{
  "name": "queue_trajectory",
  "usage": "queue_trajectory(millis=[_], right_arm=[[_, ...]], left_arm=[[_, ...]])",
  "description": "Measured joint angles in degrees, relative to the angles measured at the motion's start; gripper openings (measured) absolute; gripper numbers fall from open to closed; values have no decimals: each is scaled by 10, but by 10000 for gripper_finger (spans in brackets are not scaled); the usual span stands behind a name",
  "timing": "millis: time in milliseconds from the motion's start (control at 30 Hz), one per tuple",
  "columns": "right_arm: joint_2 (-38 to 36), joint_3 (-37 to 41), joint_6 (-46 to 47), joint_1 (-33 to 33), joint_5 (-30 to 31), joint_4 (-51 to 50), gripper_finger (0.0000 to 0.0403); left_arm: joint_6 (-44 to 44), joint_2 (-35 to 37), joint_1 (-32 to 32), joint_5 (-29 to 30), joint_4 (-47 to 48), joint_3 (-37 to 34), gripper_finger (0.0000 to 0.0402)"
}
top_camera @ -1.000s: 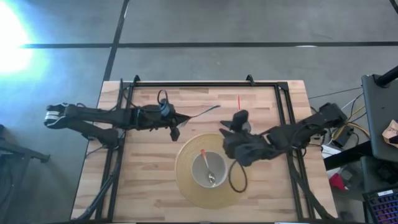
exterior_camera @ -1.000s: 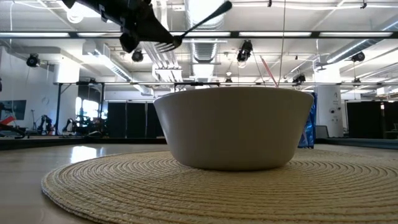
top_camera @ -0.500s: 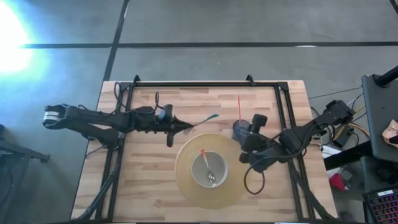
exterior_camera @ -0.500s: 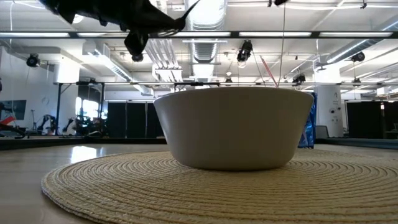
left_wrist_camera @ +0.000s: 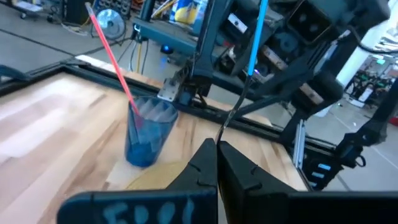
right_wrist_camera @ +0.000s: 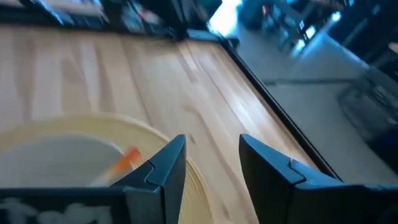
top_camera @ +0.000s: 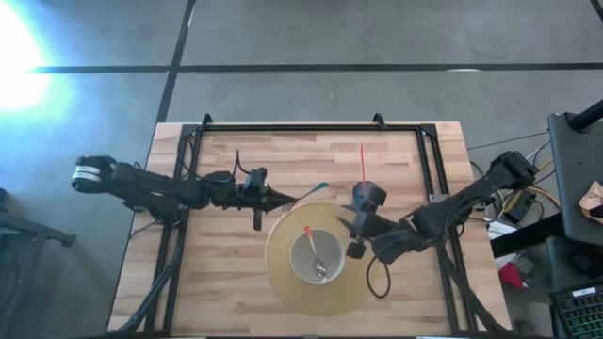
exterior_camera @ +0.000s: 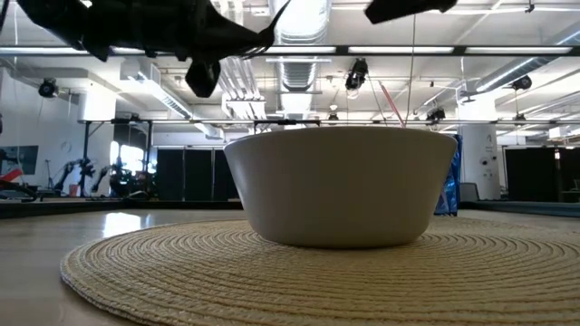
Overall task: Pick & Place Utensil
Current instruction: Put the orange spoon into the white bowl on the brown placemat
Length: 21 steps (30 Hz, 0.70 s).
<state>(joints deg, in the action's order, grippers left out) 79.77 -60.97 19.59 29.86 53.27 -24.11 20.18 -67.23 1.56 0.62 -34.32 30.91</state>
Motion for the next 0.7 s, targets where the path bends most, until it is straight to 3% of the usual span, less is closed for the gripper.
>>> queue_trajectory(millis=[167, 300, 500, 700], right_arm=[[0, 57, -80, -5, 6, 219, 151], [0, 87, -134, -6, 7, 334, 153], [0, 93, -181, -5, 7, 416, 151], [-6, 93, -201, -6, 4, 448, 158]], left_arm=[[-7, -58, 15, 0, -76, 1, 0], [-12, -98, 24, -17, -132, 2, 0], [-21, -141, 31, -33, -202, 4, 0], [-21, -177, 31, -35, -211, 14, 0]])
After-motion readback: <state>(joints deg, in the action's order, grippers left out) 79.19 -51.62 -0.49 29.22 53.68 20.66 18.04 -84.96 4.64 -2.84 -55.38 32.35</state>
